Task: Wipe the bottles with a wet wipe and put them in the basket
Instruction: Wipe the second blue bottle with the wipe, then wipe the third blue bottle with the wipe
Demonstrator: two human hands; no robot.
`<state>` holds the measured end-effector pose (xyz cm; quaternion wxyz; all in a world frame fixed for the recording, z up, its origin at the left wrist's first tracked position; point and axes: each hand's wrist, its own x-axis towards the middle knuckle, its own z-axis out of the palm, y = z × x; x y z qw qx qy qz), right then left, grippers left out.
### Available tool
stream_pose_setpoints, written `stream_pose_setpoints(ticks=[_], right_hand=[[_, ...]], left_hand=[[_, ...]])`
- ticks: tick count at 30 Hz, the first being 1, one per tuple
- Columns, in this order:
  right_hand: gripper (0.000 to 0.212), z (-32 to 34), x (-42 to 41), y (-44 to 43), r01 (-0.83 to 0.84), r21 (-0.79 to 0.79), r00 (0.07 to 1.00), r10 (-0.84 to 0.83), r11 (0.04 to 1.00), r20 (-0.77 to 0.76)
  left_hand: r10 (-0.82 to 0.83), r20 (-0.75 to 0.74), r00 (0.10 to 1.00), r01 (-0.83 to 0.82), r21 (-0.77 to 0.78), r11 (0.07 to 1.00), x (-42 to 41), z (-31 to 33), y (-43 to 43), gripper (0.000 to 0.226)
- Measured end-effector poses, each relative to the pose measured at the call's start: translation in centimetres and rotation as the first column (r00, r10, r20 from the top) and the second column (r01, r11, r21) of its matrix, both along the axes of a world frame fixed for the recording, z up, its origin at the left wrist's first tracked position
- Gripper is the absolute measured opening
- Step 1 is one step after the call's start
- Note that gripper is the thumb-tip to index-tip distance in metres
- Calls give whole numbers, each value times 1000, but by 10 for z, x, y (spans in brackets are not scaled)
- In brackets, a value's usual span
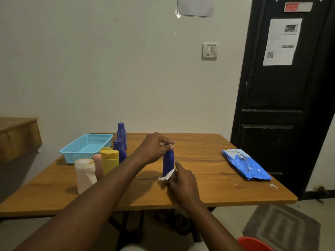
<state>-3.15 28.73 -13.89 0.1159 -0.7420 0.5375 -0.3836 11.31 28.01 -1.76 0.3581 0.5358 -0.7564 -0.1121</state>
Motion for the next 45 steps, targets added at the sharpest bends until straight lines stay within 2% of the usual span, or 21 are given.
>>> stream_pose_setpoints(ticks=[5,11,14,16,20,27,32,45], right_hand=[[79,8,-21,-5,-57,76,998,58,995,-12],[73,16,-27,-3,-93,172,963,45,981,265],[80,17,-15,3,-210,230,952,146,950,269],[76,14,-10,4,-235,240,952,173,942,254],[70,13,-16,2,-164,189,952,105,968,289],[62,4,-28,-2,-95,189,872,-9,977,489],[59,5,-26,-1,-108,182,876,7,977,483],[53,8,-26,1,-166,155,868,70,974,492]], left_hand=[[6,5,1000,-6,11,1000,0,2,-1,26],[7,-3,1000,-7,0,1000,-1,0,-2,27],[4,4,1000,-4,-3,1000,1,0,-3,27],[-7,13,1000,7,-8,1000,2,0,-4,27],[-29,16,999,30,-13,999,4,2,-4,26],[-47,181,982,42,35,999,6,17,-9,30],[-24,238,971,9,65,998,23,34,-14,31],[178,213,961,-164,-82,983,97,121,-17,37]])
